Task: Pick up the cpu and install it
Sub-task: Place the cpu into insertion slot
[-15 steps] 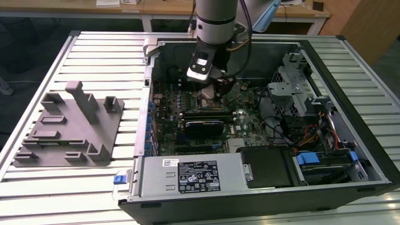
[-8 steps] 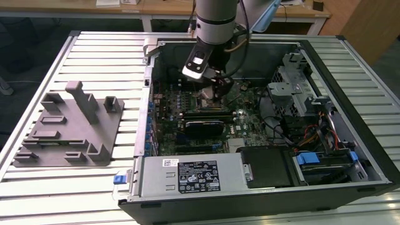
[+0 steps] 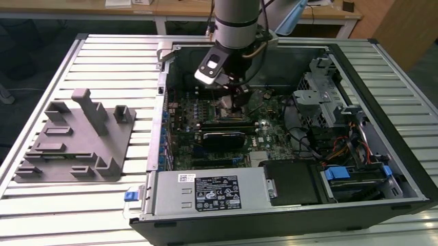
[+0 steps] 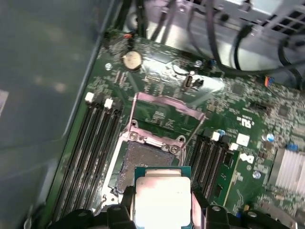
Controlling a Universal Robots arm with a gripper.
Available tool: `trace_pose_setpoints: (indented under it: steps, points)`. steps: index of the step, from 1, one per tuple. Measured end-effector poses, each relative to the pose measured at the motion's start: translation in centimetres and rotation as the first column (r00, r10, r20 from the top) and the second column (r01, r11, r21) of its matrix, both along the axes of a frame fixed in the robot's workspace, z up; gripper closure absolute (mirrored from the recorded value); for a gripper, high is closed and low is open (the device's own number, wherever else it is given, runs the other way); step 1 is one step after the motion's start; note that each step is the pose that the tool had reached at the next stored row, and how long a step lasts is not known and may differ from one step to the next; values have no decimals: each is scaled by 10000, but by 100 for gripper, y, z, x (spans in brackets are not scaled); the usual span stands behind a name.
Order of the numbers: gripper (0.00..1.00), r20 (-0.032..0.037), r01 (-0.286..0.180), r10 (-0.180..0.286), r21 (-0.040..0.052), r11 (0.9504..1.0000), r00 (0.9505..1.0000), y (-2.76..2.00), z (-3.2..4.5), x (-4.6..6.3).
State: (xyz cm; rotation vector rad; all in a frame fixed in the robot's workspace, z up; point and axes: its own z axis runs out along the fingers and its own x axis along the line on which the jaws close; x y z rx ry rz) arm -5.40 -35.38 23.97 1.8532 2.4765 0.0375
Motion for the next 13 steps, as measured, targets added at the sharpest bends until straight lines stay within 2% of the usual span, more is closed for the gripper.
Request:
trace_pose_setpoints:
  steps: [3,6,9,13]
  points:
    - [45,0,556,-556,0,9985,9985,0,-4,0]
    - [45,0,1092,-1092,1,9940,9940,0,-9,0]
    - [45,0,1632,-1632,0,9866,9866,0,-16,0]
    - [45,0,2323,-2323,1,9726,9726,0,-33,0]
